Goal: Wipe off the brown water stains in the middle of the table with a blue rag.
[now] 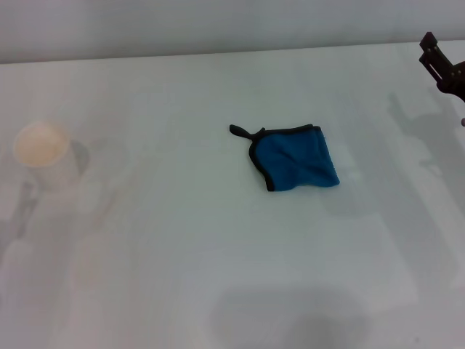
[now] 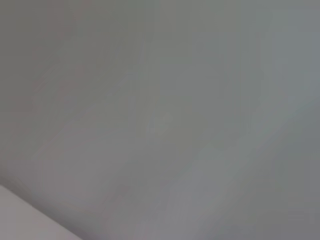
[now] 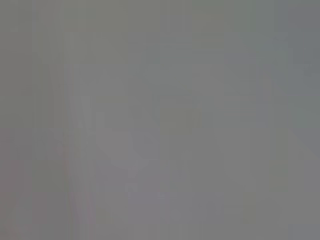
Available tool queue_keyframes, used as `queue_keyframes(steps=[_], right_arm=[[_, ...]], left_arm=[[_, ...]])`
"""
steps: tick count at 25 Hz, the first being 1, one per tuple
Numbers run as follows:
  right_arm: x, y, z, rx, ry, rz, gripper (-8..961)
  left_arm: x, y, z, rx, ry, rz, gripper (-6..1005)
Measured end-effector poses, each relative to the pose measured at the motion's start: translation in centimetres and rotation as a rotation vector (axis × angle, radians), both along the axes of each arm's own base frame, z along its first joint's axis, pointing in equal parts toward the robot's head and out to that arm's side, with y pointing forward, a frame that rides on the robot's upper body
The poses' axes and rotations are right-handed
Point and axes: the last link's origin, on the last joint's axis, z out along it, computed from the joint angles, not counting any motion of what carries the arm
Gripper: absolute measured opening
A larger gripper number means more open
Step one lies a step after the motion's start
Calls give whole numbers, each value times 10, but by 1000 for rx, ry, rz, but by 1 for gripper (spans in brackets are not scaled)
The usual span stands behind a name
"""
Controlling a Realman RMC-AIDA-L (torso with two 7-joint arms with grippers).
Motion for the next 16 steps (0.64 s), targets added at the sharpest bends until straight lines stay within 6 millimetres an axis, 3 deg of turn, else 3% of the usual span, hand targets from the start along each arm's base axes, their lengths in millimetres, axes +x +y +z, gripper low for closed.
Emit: queue_keyframes(steps=[16], right_arm=[[3,9,6,28,15,-40,877]], left_arm=[[-8,13,19,141,-29,88,891]])
